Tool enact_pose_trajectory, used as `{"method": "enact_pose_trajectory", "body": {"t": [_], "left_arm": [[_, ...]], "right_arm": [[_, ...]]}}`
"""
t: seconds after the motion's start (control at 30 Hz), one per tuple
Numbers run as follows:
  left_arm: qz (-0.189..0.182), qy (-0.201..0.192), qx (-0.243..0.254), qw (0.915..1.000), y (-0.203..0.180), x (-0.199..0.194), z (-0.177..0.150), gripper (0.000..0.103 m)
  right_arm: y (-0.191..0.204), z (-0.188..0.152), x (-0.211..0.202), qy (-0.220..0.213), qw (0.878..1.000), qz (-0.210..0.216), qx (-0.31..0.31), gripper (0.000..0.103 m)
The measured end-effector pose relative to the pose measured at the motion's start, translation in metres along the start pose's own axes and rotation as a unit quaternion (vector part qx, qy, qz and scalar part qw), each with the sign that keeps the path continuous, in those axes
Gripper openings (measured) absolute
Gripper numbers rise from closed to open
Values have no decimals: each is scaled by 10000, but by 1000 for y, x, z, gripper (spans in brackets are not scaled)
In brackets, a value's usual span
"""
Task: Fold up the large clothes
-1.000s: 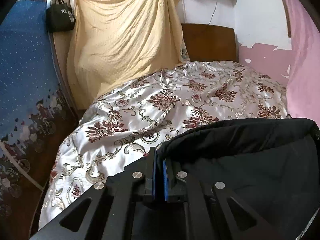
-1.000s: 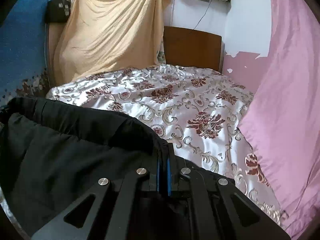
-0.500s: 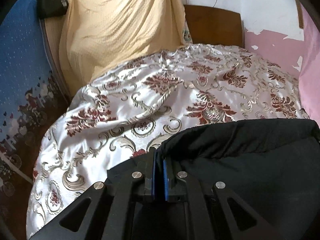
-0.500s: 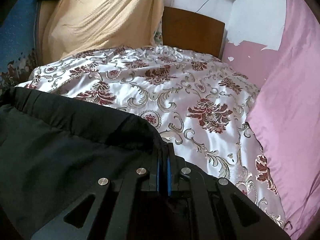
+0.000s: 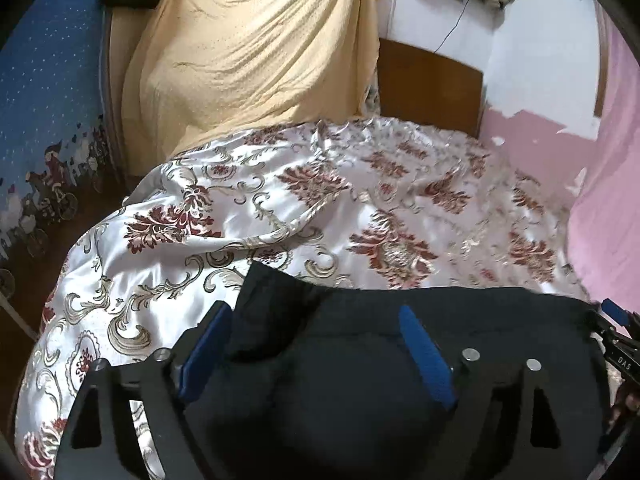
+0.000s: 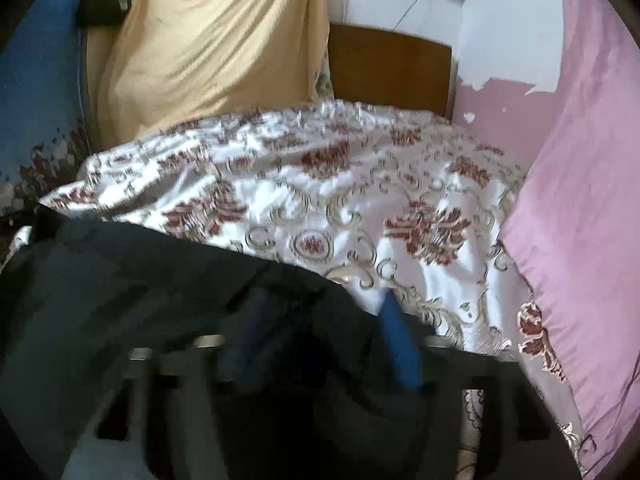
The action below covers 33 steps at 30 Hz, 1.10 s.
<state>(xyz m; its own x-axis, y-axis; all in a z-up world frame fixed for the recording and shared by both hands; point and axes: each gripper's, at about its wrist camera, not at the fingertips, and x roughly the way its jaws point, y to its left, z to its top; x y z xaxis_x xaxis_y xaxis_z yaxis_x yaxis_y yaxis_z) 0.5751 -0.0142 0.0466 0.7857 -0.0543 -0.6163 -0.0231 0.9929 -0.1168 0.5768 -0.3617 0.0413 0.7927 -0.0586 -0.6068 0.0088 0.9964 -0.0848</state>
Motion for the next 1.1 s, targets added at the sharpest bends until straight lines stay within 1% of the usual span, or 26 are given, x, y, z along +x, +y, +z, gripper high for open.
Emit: {"method": "enact_pose_trajectory", "body": {"t": [0.03, 0.1, 0.13, 0.2, 0.23, 0.37, 0.43, 0.53, 0.6, 0.7, 0.77, 0.87, 0.93, 1.03, 1.1], "left_arm": [[-73, -78, 120, 9999, -4, -9, -4, 86], [-158, -196, 342, 9991, -12, -22, -13, 89], [-248, -293, 490, 9981, -18, -31, -21, 92], [-422, -450, 678, 9958, -26, -47, -38, 95], [-567, -533, 774, 9940, -32, -56, -52, 96], [-954, -495, 936, 9898, -44, -68, -91, 96], [-1011, -446, 984, 9890, -49, -66, -101, 96], [-851, -367, 1130, 9893, -55, -52, -105, 97], [-718, -391, 1096, 9906, -55, -46, -101, 97], [-497, -402, 951, 9934, -53, -33, -87, 99], [-358, -318, 863, 9951, -52, -20, -76, 99], [-131, -290, 921, 9952, -51, -3, -64, 102], [-25, -155, 908, 9957, -49, 11, -56, 103], [36, -5, 844, 9964, -45, 30, -49, 103], [7, 189, 820, 9965, -43, 44, -47, 103]], "right_arm": [[1, 0, -7, -69, 10000, 11, -30, 68], [5, -1, -22, -188, 9997, 14, -147, 71], [10, -5, -33, -269, 9994, 86, -222, 74], [20, -18, -51, -401, 9982, 310, -323, 82], [27, -28, -61, -460, 9972, 463, -373, 86], [51, -70, -81, -569, 9934, 907, -408, 87], [59, -85, -81, -587, 9923, 1000, -436, 87], [68, -94, -73, -627, 9919, 943, -576, 87], [66, -90, -66, -648, 9926, 881, -522, 87], [59, -77, -52, -582, 9944, 806, -363, 87], [51, -65, -36, -453, 9962, 726, -189, 87], [40, -52, -11, -162, 9972, 727, 119, 87], [35, -46, 5, -16, 9975, 684, 188, 87], [29, -36, 31, 174, 9975, 630, 285, 87], [27, -33, 44, 274, 9972, 635, 284, 89]]}}
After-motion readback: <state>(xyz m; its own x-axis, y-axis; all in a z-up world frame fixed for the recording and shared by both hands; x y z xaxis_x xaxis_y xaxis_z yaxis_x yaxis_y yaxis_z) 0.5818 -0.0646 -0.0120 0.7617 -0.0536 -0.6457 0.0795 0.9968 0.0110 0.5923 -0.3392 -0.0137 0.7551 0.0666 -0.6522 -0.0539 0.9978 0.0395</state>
